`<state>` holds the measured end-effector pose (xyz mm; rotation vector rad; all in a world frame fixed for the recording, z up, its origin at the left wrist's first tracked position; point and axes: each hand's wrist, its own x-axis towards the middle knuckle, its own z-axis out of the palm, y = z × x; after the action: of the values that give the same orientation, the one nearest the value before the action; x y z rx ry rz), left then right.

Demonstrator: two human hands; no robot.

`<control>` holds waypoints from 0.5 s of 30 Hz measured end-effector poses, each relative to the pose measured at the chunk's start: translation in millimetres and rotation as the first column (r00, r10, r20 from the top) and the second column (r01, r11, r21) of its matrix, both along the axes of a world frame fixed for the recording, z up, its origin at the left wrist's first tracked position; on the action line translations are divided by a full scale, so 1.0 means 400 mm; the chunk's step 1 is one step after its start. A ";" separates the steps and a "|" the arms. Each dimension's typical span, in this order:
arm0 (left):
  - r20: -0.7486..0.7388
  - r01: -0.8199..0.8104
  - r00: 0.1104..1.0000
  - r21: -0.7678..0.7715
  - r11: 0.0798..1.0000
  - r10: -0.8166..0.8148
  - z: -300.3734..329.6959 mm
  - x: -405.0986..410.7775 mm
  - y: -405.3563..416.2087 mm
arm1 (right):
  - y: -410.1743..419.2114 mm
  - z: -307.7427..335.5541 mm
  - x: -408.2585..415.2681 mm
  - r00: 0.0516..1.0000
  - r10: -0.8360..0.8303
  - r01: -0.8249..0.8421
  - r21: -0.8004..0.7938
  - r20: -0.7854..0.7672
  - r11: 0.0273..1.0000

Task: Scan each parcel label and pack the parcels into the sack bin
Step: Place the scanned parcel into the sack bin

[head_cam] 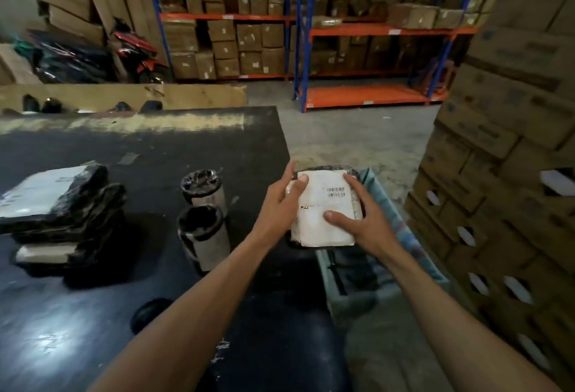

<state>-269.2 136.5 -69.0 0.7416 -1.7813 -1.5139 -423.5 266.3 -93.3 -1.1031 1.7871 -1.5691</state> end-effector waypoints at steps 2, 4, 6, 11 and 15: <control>0.055 -0.034 0.998 0.012 0.999 0.033 -0.035 -0.068 -0.006 | -0.001 -0.035 -0.084 1.000 -0.004 0.003 0.048 0.025 0.999; 0.185 -0.080 0.979 -0.041 0.996 0.086 -0.079 -0.121 -0.025 | -0.014 -0.082 -0.167 0.999 0.002 -0.005 0.097 0.034 0.995; 0.358 -0.086 0.925 -0.138 0.987 0.131 -0.141 -0.162 -0.064 | -0.036 -0.135 -0.240 0.999 -0.011 0.003 0.144 0.051 0.990; 0.710 0.046 0.670 -0.335 0.941 0.219 -0.277 -0.226 -0.152 | -0.112 -0.281 -0.374 0.992 -0.022 -0.013 0.268 0.126 0.963; 0.787 0.226 0.551 -0.462 0.858 0.278 -0.339 -0.275 -0.203 | -0.178 -0.412 -0.435 0.987 0.003 -0.067 0.386 0.162 0.920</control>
<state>-379.4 55.5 -204.5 1.3281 -2.7011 -0.5064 -597.4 195.1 -258.3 -0.7909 1.8536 -1.1698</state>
